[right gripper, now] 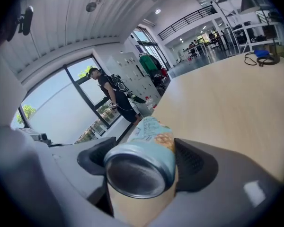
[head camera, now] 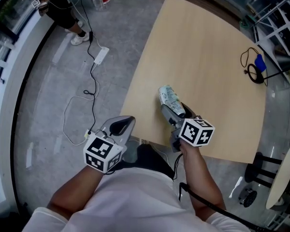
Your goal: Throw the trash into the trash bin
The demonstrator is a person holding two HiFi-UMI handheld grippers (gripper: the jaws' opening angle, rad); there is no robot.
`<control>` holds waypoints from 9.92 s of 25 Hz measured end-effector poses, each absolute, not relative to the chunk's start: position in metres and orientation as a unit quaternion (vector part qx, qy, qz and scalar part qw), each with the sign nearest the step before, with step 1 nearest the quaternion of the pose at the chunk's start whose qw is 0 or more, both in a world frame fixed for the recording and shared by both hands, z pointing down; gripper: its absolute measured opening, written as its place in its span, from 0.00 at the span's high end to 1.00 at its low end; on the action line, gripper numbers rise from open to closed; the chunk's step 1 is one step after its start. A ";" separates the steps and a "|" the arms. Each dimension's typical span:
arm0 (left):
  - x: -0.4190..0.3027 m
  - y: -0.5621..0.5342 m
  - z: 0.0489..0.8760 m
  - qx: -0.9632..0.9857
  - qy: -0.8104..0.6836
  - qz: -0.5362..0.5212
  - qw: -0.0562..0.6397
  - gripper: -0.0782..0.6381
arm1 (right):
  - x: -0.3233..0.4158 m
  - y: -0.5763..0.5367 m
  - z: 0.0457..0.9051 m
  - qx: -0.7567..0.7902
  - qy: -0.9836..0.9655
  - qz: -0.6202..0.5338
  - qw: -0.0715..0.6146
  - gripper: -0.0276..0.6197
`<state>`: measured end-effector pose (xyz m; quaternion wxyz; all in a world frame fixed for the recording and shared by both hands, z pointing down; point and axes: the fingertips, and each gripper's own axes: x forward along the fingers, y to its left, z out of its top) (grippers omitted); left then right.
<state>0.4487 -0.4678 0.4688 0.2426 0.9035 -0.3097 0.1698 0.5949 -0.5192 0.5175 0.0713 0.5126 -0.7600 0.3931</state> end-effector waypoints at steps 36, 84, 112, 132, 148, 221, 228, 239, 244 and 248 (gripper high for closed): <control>0.274 -0.367 0.318 0.821 -0.553 -0.047 0.135 0.88 | 0.373 -0.389 0.307 0.184 -0.946 0.263 0.037 0.36; -0.007 -0.105 0.346 0.441 -0.881 -0.108 0.133 0.88 | 0.019 -0.223 0.319 -0.260 -0.917 0.257 0.163 0.36; -0.228 -0.059 0.368 0.268 -0.927 -0.196 0.174 0.88 | -0.238 -0.221 0.336 -0.381 -0.866 0.265 0.187 0.36; -0.345 -0.093 0.350 0.276 -0.940 -0.149 0.139 0.88 | -0.366 -0.224 0.338 -0.411 -0.854 0.264 0.178 0.36; -0.442 0.033 0.357 0.198 -0.967 -0.132 0.095 0.88 | -0.480 -0.080 0.336 -0.498 -0.818 0.192 0.214 0.36; -0.649 0.396 0.385 -0.309 -0.933 -0.180 0.050 0.88 | -0.756 0.387 0.363 -0.844 -0.447 0.077 0.287 0.36; -0.632 0.430 0.371 -0.293 -0.941 -0.163 0.046 0.88 | -0.722 0.434 0.351 -0.849 -0.440 0.056 0.286 0.36; -0.577 0.491 0.376 -0.312 -0.935 -0.166 0.019 0.88 | -0.670 0.500 0.352 -0.858 -0.430 0.017 0.280 0.36; -0.560 0.515 0.381 -0.316 -0.936 -0.157 0.025 0.88 | -0.648 0.525 0.351 -0.863 -0.420 0.016 0.282 0.36; -0.546 0.524 0.382 -0.334 -0.930 -0.154 0.022 0.88 | -0.632 0.541 0.357 -0.871 -0.400 -0.001 0.286 0.36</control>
